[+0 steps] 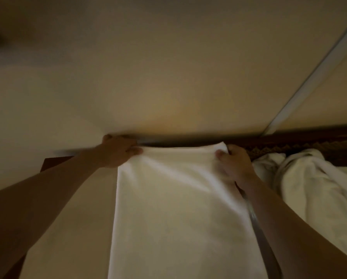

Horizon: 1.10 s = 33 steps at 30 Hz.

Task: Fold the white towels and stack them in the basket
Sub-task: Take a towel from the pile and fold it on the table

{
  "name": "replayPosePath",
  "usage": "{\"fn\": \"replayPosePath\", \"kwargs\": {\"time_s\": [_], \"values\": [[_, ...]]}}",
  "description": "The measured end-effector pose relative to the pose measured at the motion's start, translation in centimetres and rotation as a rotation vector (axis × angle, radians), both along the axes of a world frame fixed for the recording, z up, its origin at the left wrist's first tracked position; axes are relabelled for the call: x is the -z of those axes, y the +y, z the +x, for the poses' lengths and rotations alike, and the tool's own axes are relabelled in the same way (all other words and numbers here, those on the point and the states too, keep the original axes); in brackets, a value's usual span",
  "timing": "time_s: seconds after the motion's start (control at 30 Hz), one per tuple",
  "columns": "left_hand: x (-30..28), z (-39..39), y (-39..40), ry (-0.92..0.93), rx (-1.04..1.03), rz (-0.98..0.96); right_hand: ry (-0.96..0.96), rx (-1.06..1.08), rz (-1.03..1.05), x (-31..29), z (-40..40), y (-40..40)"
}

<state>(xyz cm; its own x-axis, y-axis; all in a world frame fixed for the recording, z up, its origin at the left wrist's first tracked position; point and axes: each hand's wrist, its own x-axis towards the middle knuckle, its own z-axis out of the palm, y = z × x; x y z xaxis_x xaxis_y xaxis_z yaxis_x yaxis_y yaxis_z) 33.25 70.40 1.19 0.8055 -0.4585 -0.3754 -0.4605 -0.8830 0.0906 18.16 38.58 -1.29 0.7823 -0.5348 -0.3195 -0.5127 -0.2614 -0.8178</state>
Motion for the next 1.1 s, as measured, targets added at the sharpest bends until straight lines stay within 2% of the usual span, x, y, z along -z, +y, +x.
{"fn": "replayPosePath", "kwargs": {"time_s": [0.1, 0.17, 0.23, 0.37, 0.43, 0.57, 0.63, 0.7, 0.8, 0.9, 1.03, 1.1], "values": [[1.6, -0.2, 0.2, -0.050, -0.045, -0.018, 0.052, -0.118, -0.289, 0.3, 0.5, 0.0], [2.4, -0.5, 0.6, -0.012, -0.066, 0.050, 0.070, -0.135, -0.368, 0.8, 0.5, -0.1], [2.9, -0.6, 1.3, -0.016, -0.089, 0.039, 0.081, -0.153, -0.460, 1.3, 0.4, -0.2], [3.8, -1.2, 2.4, -0.164, -0.201, -0.044, 0.077, -0.185, -0.672, 2.0, 0.2, 0.5], [3.8, -2.0, 1.7, -0.208, -0.314, -0.099, 0.077, -0.168, -0.704, 2.2, 0.1, 0.9], [3.2, -6.3, 0.0, -0.283, -0.652, -0.397, 0.071, -0.083, -0.639, 1.6, -0.4, 1.1], [3.3, -9.3, -0.5, -0.227, -0.733, -0.387, 0.083, -0.086, -0.641, 1.6, -1.2, 1.4], [3.6, -11.2, -0.7, -0.217, -0.712, -0.336, 0.110, -0.138, -0.691, 1.9, -1.9, 1.4], [3.9, -11.3, -0.1, -0.259, -0.683, -0.389, 0.112, -0.159, -0.723, 2.4, -2.0, 1.0], [4.5, -10.8, 0.4, -0.320, -0.667, -0.371, 0.117, -0.120, -0.729, 2.9, -1.8, 0.9], [4.4, -11.2, 0.0, -0.292, -0.720, -0.438, 0.074, -0.041, -0.662, 2.4, -1.8, 1.1], [4.1, -12.2, -0.7, -0.373, -0.643, -0.376, 0.060, -0.060, -0.827, 1.7, -2.2, 2.1]]}}
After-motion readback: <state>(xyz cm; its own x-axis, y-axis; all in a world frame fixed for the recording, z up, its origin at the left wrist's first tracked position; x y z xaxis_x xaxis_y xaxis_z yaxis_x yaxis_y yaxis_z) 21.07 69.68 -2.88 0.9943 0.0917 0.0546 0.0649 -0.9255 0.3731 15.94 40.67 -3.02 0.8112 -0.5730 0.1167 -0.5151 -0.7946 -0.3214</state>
